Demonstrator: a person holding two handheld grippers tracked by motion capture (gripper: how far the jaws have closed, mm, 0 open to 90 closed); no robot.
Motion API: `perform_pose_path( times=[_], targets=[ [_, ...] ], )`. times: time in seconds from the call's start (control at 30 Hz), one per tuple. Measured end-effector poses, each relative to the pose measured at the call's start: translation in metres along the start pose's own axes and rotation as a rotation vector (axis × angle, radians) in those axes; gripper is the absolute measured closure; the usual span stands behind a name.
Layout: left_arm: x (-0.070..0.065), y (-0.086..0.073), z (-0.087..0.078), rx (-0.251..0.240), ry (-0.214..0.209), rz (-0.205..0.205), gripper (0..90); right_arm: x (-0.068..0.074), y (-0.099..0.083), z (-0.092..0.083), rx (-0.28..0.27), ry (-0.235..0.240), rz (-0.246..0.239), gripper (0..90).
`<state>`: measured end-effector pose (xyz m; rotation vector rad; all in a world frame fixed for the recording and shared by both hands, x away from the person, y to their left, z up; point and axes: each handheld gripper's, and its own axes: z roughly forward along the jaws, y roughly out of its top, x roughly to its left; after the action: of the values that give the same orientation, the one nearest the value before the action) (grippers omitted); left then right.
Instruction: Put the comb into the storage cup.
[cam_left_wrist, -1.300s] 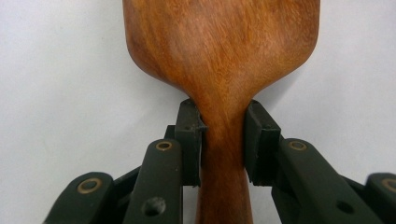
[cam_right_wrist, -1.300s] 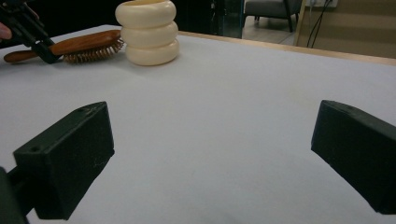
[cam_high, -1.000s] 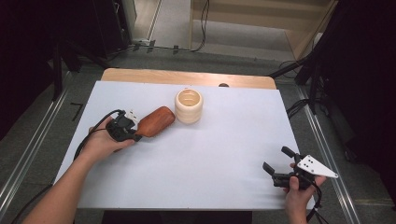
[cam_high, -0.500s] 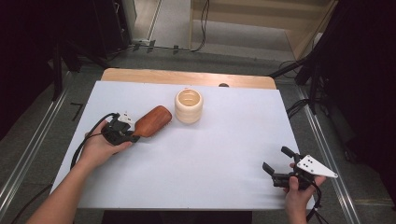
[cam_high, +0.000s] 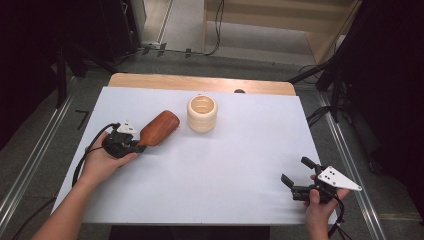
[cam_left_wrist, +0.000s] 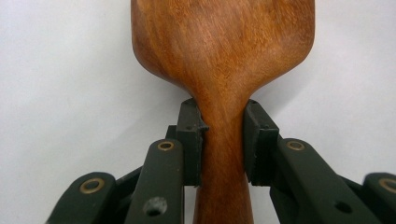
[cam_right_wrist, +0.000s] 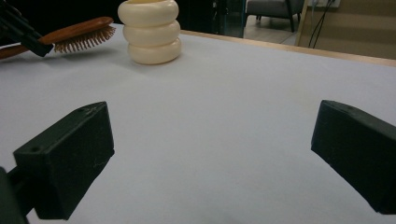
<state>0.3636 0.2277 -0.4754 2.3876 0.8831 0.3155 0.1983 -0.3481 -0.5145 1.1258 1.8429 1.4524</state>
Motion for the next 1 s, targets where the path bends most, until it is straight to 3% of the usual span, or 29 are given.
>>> perform_pose_path(
  times=[0.43, 0.77, 1.0],
  targets=[
    [-0.011, 0.0, -0.017, -0.119, 0.034, -0.022, 72.4, 0.003, 0.006, 0.0, -0.01, 0.006, 0.002, 0.0],
    [-0.022, -0.003, -0.029, -0.216, 0.047, -0.055, 72.4, 0.021, 0.027, 0.011, -0.007, 0.076, -0.029, 0.0],
    [-0.032, -0.002, -0.034, -0.261, 0.064, -0.052, 72.4, 0.035, 0.045, 0.022, -0.019, 0.124, -0.043, 0.0]
  ],
)
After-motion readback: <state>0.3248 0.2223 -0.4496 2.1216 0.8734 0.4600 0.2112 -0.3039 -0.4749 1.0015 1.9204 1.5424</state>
